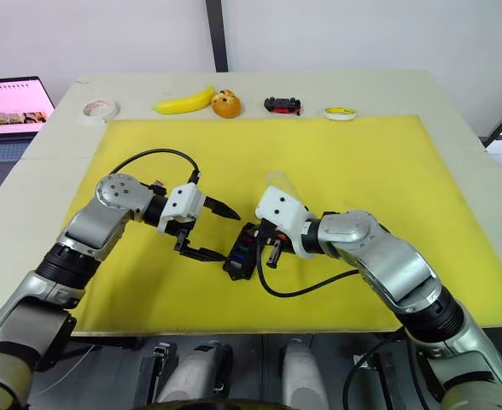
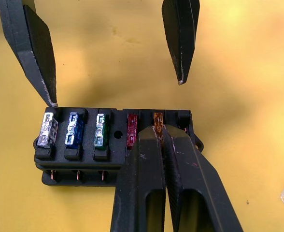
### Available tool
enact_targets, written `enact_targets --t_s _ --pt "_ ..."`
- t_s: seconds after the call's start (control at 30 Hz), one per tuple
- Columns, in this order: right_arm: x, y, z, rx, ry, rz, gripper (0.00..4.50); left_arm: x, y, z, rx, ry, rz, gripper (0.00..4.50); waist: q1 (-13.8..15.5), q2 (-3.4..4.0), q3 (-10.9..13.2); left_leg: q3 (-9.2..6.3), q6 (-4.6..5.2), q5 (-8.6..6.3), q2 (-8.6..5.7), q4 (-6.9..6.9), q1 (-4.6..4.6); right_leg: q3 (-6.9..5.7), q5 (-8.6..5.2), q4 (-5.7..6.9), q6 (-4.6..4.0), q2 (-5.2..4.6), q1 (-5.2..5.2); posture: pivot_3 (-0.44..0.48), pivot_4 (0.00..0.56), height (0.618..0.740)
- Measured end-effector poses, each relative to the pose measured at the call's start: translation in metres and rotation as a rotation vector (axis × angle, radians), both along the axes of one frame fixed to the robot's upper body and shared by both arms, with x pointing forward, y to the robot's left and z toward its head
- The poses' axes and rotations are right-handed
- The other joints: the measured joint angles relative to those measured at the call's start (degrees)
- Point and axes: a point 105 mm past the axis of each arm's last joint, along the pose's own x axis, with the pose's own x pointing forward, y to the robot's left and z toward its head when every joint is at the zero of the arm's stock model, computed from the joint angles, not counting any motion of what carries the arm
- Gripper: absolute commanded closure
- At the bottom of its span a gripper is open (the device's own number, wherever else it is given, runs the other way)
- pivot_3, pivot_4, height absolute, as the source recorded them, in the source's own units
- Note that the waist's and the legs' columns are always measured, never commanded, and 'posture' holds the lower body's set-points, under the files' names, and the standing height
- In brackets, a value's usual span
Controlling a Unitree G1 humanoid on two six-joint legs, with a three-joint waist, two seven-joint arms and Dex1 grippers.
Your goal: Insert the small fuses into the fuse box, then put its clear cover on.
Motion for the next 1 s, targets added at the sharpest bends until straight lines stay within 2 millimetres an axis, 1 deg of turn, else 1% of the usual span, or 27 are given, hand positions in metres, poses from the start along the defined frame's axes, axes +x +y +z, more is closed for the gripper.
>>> enact_targets --t_s 0.37,0.87,1.0 --pt "0.002 0.002 0.013 0.019 -0.006 0.002 4.50 0.000 0.000 0.000 0.000 0.000 0.000 0.04 0.0 0.00 0.0 0.00 0.00 0.00 0.00 0.00 0.00 0.00 0.00 0.01 0.00 0.00 -0.01 0.000 0.150 0.740" --pt "0.002 0.002 0.011 -0.003 -0.021 0.026 4.50 0.001 0.000 0.000 0.001 0.001 0.002 0.04 0.0 0.00 0.0 0.01 0.00 0.00 0.00 0.01 0.00 0.00 0.00 0.02 0.00 0.00 -0.01 0.000 0.150 0.740" --pt "0.001 0.001 0.006 -0.013 -0.021 0.023 4.50 0.001 0.000 0.000 0.001 0.000 0.003 0.04 -0.1 0.00 0.0 0.02 -0.01 0.00 0.00 0.01 0.00 0.01 0.00 0.02 0.00 0.00 -0.01 0.000 0.150 0.740"
